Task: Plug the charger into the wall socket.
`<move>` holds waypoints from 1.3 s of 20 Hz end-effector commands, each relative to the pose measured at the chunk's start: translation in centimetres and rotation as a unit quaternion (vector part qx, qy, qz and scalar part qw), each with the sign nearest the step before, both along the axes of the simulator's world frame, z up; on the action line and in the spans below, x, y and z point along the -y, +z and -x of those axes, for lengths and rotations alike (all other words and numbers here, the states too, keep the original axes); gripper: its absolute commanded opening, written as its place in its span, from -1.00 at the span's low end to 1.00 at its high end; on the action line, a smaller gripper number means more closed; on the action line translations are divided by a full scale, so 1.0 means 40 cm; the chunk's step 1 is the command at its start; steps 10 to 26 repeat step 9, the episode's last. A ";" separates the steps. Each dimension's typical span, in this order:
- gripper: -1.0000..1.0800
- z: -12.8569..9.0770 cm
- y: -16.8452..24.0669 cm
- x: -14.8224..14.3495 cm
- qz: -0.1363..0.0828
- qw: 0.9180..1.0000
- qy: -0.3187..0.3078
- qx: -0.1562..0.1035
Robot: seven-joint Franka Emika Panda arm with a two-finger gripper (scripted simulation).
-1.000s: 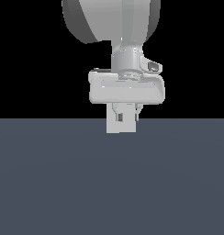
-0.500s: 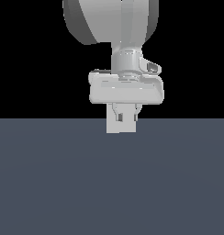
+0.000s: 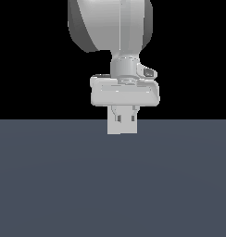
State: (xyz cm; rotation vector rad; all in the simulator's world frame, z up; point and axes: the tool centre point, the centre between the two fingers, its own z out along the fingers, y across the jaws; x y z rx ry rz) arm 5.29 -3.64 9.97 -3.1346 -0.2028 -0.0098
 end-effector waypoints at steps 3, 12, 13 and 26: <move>-1.00 -0.028 0.001 -0.003 0.000 1.000 0.000 0.000; -1.00 -0.040 0.001 -0.005 0.000 1.000 0.000 0.000; -1.00 -0.040 0.001 -0.005 0.000 1.000 0.000 0.000; -1.00 -0.040 0.001 -0.005 0.000 1.000 0.000 0.000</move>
